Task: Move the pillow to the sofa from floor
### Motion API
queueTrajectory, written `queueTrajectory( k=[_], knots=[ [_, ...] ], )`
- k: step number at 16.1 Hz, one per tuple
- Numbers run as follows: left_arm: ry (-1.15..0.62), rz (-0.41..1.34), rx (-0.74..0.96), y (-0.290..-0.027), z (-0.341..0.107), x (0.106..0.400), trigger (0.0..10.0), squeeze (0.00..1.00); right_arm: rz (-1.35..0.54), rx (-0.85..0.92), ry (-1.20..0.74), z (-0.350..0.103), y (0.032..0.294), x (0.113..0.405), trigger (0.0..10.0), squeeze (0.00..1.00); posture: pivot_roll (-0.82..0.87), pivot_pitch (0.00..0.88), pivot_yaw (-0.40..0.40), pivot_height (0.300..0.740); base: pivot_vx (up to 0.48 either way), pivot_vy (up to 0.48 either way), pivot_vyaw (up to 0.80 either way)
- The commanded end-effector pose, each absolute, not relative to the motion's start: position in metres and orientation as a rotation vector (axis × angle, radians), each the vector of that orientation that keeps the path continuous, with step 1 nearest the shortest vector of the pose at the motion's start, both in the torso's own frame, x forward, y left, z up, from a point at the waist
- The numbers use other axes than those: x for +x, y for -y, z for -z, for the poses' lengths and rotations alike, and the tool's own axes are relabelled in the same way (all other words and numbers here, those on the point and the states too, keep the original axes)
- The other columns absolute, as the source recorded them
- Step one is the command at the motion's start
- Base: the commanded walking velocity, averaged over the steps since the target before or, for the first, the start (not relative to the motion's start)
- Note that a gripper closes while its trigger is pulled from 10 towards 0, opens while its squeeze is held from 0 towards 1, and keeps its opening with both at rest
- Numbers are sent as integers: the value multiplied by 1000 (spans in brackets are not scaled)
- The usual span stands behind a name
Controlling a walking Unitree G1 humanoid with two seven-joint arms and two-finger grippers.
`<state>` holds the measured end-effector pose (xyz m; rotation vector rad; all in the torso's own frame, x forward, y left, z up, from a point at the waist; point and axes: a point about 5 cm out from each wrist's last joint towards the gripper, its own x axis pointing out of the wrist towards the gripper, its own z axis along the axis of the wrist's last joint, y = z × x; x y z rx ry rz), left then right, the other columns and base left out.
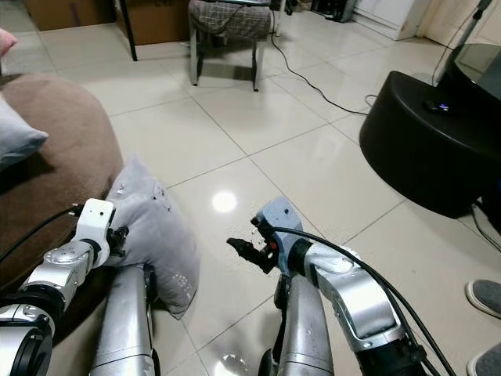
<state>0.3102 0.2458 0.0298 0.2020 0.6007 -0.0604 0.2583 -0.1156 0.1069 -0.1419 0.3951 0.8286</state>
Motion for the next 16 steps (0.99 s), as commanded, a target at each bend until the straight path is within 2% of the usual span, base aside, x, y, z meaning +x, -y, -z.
queueTrajectory(
  k=[1, 5, 8, 9, 10, 12, 14, 16],
  knots=[
    [-614, 89, 174, -238, -23, 306, 0, 0, -812, -151, -393, -105, 119, 259, 10000, 0, 105, 0, -76, 457, 0, 0, 0],
    [-601, 136, 146, -227, -18, 303, 0, 0, -809, -167, -387, -100, 116, 256, 10000, 0, 107, 0, -71, 457, 0, 0, 0],
    [-471, 203, 93, -214, -33, 310, 0, 0, -791, -152, -322, -103, 114, 252, 10000, 0, 106, 0, -62, 457, 0, 0, 0],
    [-380, 239, 61, -205, -47, 313, 0, 0, -767, -121, -305, -105, 116, 250, 10000, 0, 109, 0, -59, 457, 0, 0, 0],
    [-208, 358, 17, -183, -82, 309, 0, 0, -730, -104, -272, -107, 115, 248, 10000, 0, 124, 0, -61, 472, 0, 0, 0],
    [-92, 441, 3, -165, -112, 297, 0, 0, -696, -83, -243, -109, 112, 247, 10000, 0, 135, 0, -77, 487, 0, 0, 0],
    [35, 401, -19, -162, -145, 287, 0, 0, -648, -44, -186, -116, 106, 248, 10000, 0, 146, 0, -92, 502, 0, 0, 0],
    [157, 275, -19, -171, -184, 267, 0, 0, -567, -19, -113, -125, 109, 254, 10000, 0, 169, 0, -109, 522, 0, 0, 0]
  ],
)
